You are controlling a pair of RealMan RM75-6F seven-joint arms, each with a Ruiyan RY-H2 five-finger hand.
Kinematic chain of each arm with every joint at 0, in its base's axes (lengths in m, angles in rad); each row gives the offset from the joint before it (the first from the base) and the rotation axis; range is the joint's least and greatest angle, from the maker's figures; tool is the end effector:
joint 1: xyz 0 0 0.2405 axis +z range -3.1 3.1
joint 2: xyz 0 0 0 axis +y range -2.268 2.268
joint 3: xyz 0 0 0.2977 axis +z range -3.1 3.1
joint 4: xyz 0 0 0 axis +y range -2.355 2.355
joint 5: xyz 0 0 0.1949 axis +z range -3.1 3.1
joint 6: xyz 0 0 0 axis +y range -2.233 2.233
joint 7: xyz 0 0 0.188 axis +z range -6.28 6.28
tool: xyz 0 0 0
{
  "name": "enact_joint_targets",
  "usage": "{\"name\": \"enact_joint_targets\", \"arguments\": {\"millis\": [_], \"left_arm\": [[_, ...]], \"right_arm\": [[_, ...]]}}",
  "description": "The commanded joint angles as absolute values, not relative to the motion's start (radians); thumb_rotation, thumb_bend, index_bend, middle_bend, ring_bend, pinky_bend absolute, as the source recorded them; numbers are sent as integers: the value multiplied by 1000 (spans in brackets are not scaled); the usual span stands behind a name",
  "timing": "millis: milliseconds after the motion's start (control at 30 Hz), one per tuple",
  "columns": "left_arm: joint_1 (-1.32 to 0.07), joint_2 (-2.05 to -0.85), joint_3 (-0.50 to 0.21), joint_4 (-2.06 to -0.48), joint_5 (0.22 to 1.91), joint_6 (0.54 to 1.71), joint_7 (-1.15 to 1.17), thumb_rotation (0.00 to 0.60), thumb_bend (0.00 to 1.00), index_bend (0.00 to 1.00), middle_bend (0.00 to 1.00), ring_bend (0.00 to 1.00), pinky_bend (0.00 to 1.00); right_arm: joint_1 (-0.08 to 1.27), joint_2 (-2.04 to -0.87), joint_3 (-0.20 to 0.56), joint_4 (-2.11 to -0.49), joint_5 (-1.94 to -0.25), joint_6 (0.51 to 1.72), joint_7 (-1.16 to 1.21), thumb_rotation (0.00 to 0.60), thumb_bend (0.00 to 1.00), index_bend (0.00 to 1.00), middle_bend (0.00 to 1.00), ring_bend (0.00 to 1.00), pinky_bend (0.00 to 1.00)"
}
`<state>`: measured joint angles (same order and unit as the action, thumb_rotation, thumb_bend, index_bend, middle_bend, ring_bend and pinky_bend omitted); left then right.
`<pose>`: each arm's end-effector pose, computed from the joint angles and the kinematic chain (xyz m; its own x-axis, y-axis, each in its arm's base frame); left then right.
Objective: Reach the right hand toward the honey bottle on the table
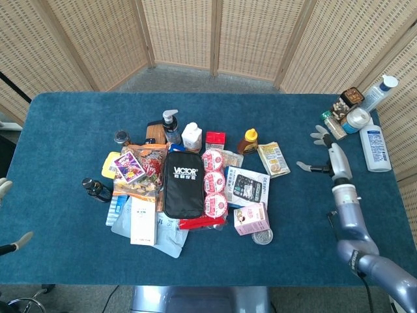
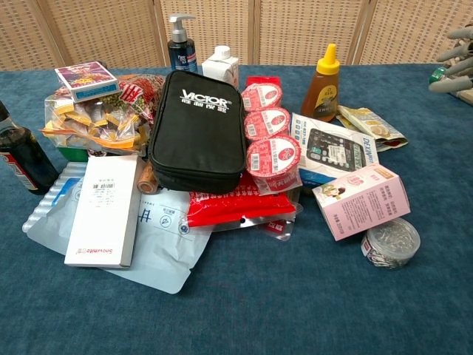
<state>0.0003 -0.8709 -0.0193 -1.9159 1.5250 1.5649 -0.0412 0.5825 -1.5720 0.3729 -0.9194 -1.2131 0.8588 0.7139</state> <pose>-0.3016 0.1913 0.2542 0.3082 -0.0138 0.9512 0.9508 0.0390 -0.3075 -0.3295 -0.4628 0.0813 -0.3006 -0.0517 0.9524 -0.9511 0.0911 -0.2952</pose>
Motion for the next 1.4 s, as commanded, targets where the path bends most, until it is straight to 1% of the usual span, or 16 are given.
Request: {"name": "enact_joint_targets", "arguments": {"millis": [33, 633, 1100, 1300, 1400], "left_arm": [[-8, -874, -28, -1917, 1506, 1552, -35, 600, 0, 0, 0, 0, 0], [-1, -865, -38, -1916, 1490, 1565, -53, 600, 0, 0, 0, 0, 0], [-13, -868, -50, -1913, 1457, 1543, -43, 600, 0, 0, 0, 0, 0], [-12, -866, -54, -1910, 1448, 1544, -51, 600, 0, 0, 0, 0, 0], [-12, -866, -55, -1909, 1444, 1543, -52, 600, 0, 0, 0, 0, 0]], "right_arm": [[626, -1611, 385, -868, -1203, 818, 729, 600, 0, 54, 226, 237, 166], [814, -1757, 426, -737, -1168, 724, 677, 600, 0, 53, 226, 237, 166], [891, -1821, 447, -709, -1149, 704, 661, 600, 0, 59, 226, 237, 166], [910, -1860, 437, -645, -1149, 678, 676, 600, 0, 63, 226, 237, 166], [913, -1879, 434, -611, -1153, 670, 704, 600, 0, 85, 242, 237, 167]]}}
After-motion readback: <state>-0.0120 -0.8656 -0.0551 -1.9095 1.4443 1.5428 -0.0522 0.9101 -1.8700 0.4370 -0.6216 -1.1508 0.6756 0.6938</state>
